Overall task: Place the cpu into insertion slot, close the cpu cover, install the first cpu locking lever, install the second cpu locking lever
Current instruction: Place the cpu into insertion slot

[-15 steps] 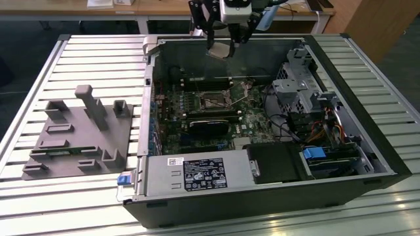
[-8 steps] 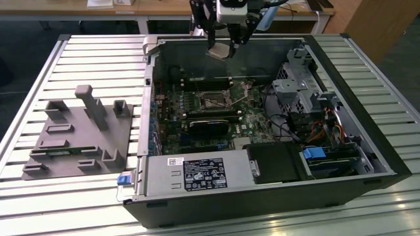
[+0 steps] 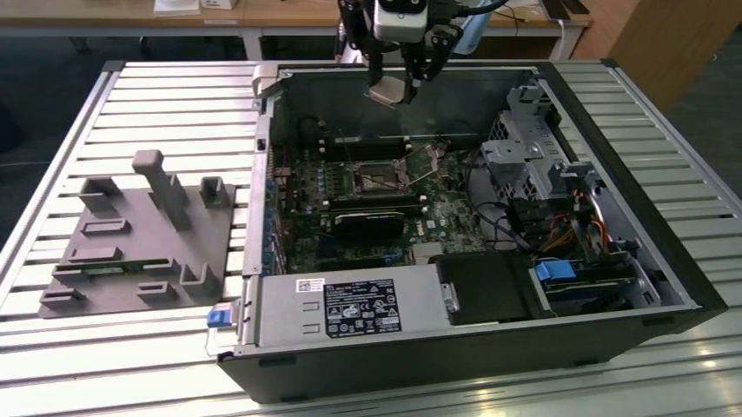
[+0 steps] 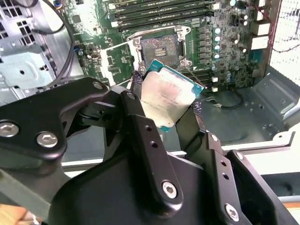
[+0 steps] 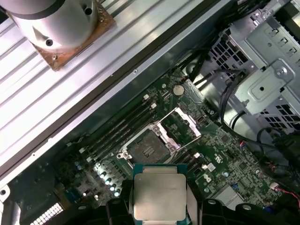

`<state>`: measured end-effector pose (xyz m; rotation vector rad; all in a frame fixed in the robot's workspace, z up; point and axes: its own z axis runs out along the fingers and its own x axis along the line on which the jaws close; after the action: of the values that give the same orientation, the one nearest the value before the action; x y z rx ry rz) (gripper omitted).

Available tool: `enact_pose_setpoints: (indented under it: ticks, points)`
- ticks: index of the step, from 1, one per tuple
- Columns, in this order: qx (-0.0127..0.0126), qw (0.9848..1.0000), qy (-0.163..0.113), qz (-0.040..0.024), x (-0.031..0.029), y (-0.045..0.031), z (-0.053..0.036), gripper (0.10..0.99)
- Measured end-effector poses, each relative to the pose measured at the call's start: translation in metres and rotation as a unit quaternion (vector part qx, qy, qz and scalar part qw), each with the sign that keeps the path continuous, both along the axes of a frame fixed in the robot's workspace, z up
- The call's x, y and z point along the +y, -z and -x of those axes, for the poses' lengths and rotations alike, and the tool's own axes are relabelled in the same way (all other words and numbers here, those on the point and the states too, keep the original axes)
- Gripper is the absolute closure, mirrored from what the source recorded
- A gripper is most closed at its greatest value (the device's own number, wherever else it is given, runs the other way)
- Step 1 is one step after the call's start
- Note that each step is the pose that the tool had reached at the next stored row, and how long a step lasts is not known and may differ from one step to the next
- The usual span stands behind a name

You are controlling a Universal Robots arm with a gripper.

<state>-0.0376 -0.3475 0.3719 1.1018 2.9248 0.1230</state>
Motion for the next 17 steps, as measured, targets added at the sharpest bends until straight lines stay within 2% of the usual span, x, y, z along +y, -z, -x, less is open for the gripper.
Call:
enact_pose_setpoints:
  ticks: [8, 17]
  points:
    - [0.0000, 0.9992, 0.040, 0.0001, 0.0004, 0.0008, 0.0000, 0.549]
    - [0.0000, 0.9970, 0.078, 0.0002, 0.0008, 0.0016, 0.0000, 0.549]
